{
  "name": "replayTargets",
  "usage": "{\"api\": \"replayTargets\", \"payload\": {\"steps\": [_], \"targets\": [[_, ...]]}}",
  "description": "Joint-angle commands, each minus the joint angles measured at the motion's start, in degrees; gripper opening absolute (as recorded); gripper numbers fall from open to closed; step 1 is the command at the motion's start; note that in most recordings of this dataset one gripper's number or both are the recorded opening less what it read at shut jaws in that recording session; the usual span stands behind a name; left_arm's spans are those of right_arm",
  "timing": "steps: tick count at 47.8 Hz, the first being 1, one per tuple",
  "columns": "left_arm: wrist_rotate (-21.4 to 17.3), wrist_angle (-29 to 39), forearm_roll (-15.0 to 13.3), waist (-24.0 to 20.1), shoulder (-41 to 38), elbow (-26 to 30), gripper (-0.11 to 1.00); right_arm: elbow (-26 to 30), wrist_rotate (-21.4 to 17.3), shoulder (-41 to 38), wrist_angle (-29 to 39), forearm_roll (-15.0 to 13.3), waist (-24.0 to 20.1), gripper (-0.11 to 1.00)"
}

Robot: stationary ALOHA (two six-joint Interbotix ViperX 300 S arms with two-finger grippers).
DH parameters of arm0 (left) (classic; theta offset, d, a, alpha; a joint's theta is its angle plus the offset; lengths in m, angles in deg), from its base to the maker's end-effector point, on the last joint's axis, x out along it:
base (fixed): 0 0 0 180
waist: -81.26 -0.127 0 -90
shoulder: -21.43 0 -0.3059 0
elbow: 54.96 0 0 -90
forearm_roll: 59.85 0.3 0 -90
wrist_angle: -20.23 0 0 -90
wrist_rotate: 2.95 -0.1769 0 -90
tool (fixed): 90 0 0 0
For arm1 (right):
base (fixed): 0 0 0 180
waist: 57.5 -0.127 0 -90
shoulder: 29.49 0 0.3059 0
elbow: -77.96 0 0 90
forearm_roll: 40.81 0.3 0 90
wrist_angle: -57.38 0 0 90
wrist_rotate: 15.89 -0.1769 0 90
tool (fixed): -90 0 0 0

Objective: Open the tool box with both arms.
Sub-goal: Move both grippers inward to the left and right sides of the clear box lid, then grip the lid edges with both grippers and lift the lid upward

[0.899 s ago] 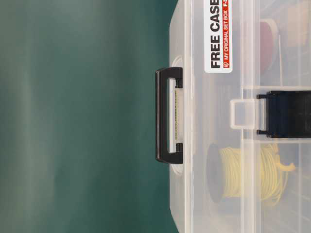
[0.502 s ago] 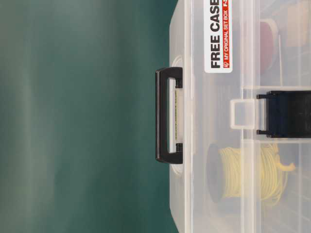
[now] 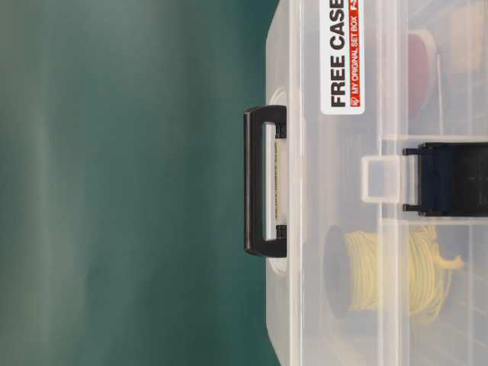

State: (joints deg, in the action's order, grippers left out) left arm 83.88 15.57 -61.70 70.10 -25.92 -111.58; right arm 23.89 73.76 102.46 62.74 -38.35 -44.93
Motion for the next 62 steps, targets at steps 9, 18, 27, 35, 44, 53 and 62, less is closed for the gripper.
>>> {"api": "replayTargets", "payload": {"steps": [9, 18, 27, 35, 44, 53, 62], "targets": [[-0.8, 3.9, -0.1, -3.1, -3.3, 0.2, 0.9, 2.0, -0.1, -3.4, 8.1, 0.2, 3.2, 0.81], [-1.1, 1.7, -0.1, -5.2, -11.3, -0.4, 0.9, 1.7, 0.2, -8.3, 9.1, -0.1, 5.9, 0.81], [-2.0, -2.1, -0.1, -5.9, -19.7, -0.5, 0.9, 2.1, 0.4, -14.6, 9.0, -0.4, 6.6, 0.81], [-2.3, -3.8, -0.1, -6.2, -24.3, 0.1, 0.9, 2.9, 0.5, -18.5, 8.2, -0.5, 6.6, 0.81], [-2.3, -4.7, -0.1, -6.2, -25.8, 0.8, 0.9, 3.7, 1.0, -20.7, 5.9, -0.5, 6.5, 0.81], [-2.2, -7.2, -0.1, -6.2, -26.4, 1.1, 0.9, 4.6, 1.4, -23.3, 3.1, -0.7, 6.6, 0.81], [-2.3, -8.7, -0.1, -6.3, -29.1, 2.9, 0.9, 5.6, 1.4, -25.2, 1.3, -1.1, 6.5, 0.81]]}}
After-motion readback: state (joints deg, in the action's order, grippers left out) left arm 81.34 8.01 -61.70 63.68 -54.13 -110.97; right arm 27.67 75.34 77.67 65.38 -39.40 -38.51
